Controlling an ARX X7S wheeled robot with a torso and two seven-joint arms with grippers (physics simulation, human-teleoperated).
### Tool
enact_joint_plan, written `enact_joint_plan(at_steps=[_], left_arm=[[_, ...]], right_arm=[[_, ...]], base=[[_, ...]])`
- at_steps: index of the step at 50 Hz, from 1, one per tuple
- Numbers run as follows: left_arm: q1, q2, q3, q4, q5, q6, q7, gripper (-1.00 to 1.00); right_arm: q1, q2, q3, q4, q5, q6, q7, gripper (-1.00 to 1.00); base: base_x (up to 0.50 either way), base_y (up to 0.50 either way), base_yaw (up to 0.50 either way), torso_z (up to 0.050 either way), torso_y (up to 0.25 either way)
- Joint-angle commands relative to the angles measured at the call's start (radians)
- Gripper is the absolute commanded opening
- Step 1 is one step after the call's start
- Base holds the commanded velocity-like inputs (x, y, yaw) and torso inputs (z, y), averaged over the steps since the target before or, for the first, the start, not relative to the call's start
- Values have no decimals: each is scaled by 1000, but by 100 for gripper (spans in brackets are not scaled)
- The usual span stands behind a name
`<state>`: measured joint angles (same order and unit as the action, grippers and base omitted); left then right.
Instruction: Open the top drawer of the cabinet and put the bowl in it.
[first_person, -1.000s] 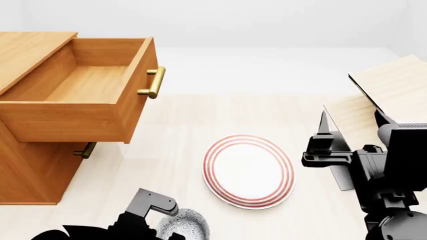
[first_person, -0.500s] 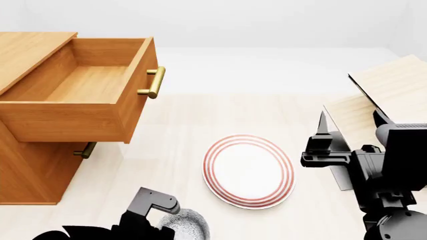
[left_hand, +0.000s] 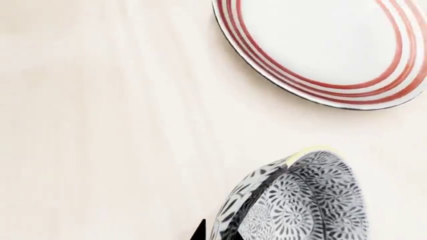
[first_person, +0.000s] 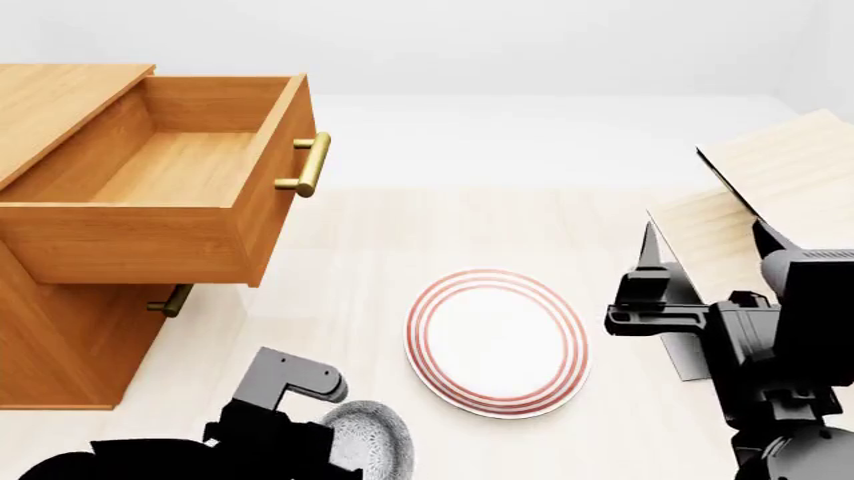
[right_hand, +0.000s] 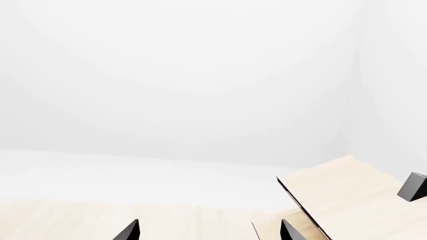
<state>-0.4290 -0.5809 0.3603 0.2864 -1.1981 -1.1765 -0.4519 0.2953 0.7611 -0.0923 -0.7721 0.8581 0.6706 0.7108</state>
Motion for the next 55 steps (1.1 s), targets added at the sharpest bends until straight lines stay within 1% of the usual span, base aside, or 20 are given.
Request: enact_joint_plan(at_steps=[1, 4, 7, 13, 22, 31, 39, 47, 55], left_arm=[[-29, -18, -80, 118, -108, -42, -113, -100], [-40, -23, -97, 153, -150, -56, -145, -100], [-86, -36, -134, 238, -270, -85, -237, -100], [-156, -45, -145, 300, -422, -102, -357, -100], [-273, -52, -107, 340, -609, -91, -516, -100], [-413, -37, -27, 379, -775, -51, -659, -100], [-506, -19, 14, 391, -854, -10, -727, -100], [-655, -10, 19, 382, -946, 54, -788, -100], [-777, 6, -12, 342, -957, 86, -783, -100]], right_arm=[[1, 16, 22, -35, 33, 13, 23, 100], [1, 22, 31, -47, 46, 18, 32, 100], [9, 41, 60, -80, 88, 34, 59, 100], [17, 55, 78, -101, 120, 46, 79, 100], [14, 73, 106, -122, 152, 48, 98, 100], [21, 85, 117, -137, 175, 53, 113, 100], [13, 90, 126, -141, 178, 47, 114, 100], [13, 94, 129, -143, 183, 45, 118, 100], [2, 97, 134, -145, 182, 38, 118, 100]], base=[[0, 0, 0, 0, 0], [0, 0, 0, 0, 0], [0, 0, 0, 0, 0], [0, 0, 0, 0, 0], [0, 0, 0, 0, 0], [0, 0, 0, 0, 0], [0, 0, 0, 0, 0], [0, 0, 0, 0, 0], [0, 0, 0, 0, 0]])
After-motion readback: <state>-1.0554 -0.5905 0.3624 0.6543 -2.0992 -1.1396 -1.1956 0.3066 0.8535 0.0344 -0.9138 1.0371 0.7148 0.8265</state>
